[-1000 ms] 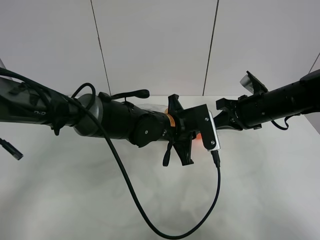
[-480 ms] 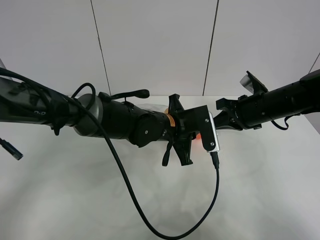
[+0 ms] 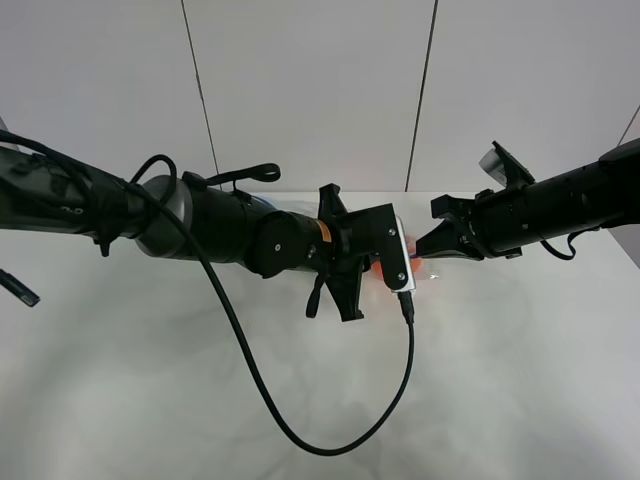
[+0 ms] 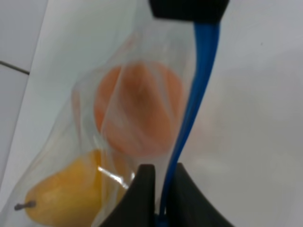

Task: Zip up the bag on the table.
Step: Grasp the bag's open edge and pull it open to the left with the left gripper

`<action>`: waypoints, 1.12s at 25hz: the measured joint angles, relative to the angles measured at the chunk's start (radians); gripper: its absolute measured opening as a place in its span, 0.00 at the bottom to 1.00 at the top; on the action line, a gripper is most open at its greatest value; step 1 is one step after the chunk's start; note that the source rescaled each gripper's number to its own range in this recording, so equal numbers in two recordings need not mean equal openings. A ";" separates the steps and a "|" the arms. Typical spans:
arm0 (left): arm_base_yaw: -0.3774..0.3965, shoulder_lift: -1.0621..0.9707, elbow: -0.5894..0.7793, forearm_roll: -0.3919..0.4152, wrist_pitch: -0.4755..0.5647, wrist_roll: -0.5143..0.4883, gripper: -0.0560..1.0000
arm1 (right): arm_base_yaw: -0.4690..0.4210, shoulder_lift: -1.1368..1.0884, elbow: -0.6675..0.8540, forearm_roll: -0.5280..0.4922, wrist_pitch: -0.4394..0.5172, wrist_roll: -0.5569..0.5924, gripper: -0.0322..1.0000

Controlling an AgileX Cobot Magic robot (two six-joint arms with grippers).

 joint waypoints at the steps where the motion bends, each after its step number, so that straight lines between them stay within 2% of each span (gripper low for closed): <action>1: 0.002 0.000 0.000 0.000 0.002 0.004 0.06 | 0.000 0.000 0.000 0.000 -0.001 0.000 0.03; 14: 0.049 0.000 0.000 0.000 0.024 0.036 0.06 | 0.000 0.000 0.000 -0.004 -0.007 0.000 0.03; 28: 0.156 0.000 0.000 0.000 0.041 0.041 0.06 | 0.000 0.000 -0.005 -0.008 -0.012 0.000 0.03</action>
